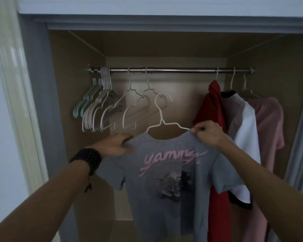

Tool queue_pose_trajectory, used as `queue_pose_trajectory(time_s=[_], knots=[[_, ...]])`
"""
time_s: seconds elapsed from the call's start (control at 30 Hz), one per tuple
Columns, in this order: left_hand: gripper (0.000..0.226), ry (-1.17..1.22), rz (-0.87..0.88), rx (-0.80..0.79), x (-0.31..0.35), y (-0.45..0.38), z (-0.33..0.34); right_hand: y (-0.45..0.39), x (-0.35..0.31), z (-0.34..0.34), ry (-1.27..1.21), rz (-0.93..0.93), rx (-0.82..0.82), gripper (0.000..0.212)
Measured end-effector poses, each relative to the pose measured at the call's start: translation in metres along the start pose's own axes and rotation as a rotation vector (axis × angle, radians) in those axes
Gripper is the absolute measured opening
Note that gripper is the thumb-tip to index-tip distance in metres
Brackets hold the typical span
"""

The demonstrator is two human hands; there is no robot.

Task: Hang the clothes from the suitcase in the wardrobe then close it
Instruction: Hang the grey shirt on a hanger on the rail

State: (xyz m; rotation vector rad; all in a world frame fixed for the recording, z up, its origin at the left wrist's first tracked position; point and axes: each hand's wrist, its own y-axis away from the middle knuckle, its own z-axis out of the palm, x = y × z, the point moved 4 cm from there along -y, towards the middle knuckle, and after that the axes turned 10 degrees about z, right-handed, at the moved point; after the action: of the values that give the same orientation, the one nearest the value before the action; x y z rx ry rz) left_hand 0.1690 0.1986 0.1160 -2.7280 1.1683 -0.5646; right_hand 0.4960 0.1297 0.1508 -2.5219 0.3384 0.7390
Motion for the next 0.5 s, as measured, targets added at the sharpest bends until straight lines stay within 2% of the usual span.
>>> queue_pose_trajectory(time_s=[0.07, 0.17, 0.27, 0.37, 0.43, 0.5], knots=[[0.029, -0.025, 0.088, 0.119, 0.019, -0.016, -0.007, 0.001, -0.005, 0.007, -0.035, -0.018, -0.031, 0.02], [0.031, -0.105, 0.078, 0.224, 0.026, -0.028, -0.029, 0.001, 0.002, 0.019, -0.138, -0.033, -0.072, 0.022], [0.027, -0.303, -0.033, 0.316, 0.031, -0.034, -0.058, 0.003, 0.015, 0.03, -0.102, -0.035, -0.106, 0.024], [0.028, -0.537, -0.158, 0.36, 0.053, -0.045, -0.068, 0.003, 0.024, 0.029, -0.116, -0.008, -0.061, 0.028], [0.028, -0.559, -0.266, 0.35, 0.065, -0.054, -0.065, 0.0, 0.028, 0.027, -0.08, -0.009, -0.064, 0.026], [0.03, -0.414, -0.346, 0.326, 0.067, -0.065, -0.062, 0.0, 0.031, 0.022, -0.038, -0.025, -0.074, 0.026]])
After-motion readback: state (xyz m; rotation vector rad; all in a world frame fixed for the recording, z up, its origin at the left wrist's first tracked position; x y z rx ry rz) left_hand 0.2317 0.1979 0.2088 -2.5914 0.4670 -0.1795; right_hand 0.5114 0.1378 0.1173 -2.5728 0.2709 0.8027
